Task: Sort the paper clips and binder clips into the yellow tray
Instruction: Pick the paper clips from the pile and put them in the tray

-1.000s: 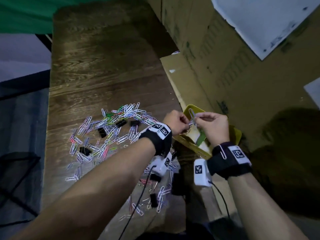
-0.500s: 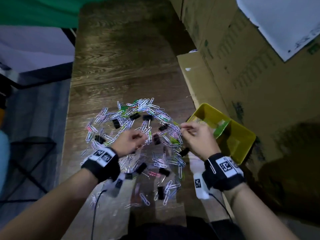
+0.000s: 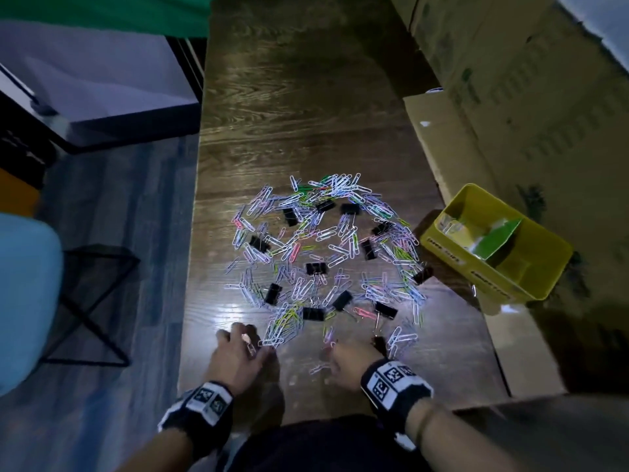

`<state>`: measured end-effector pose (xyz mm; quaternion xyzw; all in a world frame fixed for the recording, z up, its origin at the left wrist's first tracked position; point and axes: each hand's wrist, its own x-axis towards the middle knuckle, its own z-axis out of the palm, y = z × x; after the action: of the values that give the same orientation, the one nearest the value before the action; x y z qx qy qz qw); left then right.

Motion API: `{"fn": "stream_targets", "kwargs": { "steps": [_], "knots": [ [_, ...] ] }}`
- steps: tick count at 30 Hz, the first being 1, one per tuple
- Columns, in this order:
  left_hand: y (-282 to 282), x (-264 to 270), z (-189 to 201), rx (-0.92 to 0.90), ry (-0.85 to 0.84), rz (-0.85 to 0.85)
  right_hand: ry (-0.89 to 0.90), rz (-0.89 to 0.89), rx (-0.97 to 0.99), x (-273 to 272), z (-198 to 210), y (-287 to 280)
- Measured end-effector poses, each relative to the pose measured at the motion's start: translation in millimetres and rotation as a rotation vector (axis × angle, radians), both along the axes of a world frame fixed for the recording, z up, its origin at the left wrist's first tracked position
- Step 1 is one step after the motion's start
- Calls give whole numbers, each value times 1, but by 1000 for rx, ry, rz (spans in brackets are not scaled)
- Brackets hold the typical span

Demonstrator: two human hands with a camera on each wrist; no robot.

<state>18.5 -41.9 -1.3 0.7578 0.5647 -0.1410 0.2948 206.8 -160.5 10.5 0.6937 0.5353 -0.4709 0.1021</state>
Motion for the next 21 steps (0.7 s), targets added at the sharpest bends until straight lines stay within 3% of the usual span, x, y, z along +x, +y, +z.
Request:
{"fn": "stream_targets", "kwargs": {
  "steps": [5,9,12,16,21],
  "knots": [
    [-15,27,-14,-22,-165,-213,-114,-204,164,-17,-10,6],
    [-7,36,-19,-20,-134,-244,-243,-392,211,-22,-19,6],
    [-8,41,-24,-13,-136,-295,-276,-372,204,-31,-23,8],
    [-13,45,-26,1,-210,-375,-221,-358,261,-36,-27,12],
    [-16,44,-30,37,-276,-429,-140,-479,293,-27,-36,15]
  ]
}}
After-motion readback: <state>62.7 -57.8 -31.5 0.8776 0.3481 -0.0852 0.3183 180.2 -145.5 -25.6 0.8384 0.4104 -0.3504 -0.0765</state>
